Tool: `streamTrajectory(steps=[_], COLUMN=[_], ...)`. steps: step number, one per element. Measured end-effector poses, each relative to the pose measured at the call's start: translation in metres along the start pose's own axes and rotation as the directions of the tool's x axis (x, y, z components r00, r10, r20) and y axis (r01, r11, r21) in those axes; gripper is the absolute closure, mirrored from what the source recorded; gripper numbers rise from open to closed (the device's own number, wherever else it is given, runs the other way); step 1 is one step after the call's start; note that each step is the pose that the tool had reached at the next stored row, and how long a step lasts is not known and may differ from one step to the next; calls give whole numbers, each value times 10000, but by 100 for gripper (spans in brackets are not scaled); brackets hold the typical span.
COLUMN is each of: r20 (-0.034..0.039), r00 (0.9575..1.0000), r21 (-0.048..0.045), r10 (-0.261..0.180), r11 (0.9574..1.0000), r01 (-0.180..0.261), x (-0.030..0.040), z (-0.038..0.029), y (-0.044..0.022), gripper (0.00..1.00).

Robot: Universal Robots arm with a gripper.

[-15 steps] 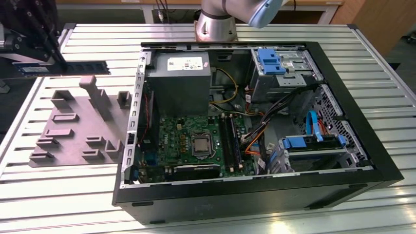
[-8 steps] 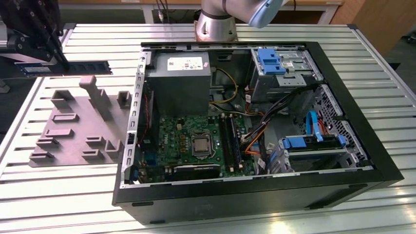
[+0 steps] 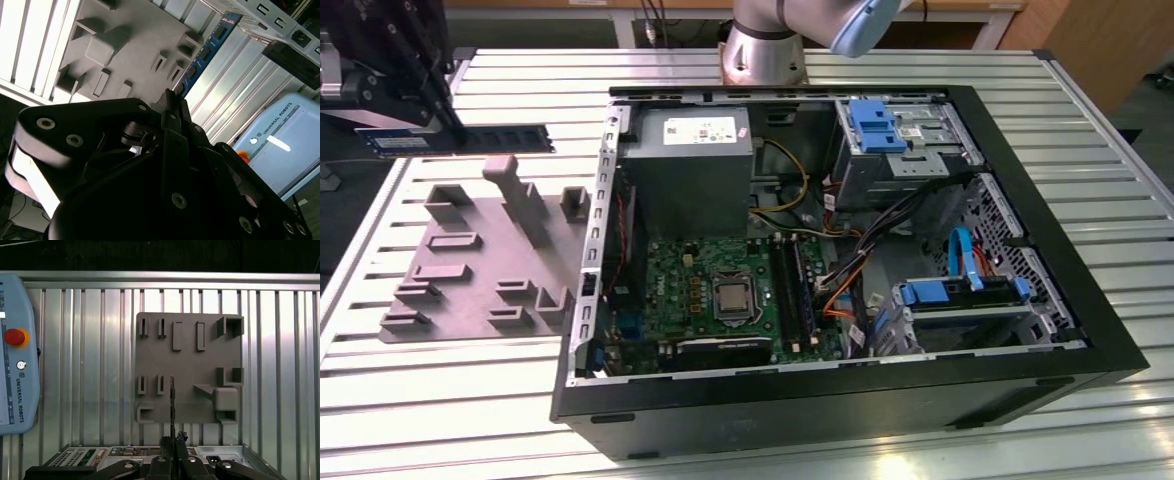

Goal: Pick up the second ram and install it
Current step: 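Pick up the second ram and move it above second insertion slot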

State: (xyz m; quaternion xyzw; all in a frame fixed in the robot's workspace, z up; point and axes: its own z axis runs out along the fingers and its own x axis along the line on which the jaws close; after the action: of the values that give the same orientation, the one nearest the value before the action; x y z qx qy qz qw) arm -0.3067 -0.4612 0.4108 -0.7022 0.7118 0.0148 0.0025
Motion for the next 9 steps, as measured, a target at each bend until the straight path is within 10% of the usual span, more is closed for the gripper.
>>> streamTrajectory(steps=[9], r20=[-1], r00=[10000], r21=[0], r10=[0], r11=[10000], r01=[0], x=[-1], z=[-1], y=[-53], gripper=[86])
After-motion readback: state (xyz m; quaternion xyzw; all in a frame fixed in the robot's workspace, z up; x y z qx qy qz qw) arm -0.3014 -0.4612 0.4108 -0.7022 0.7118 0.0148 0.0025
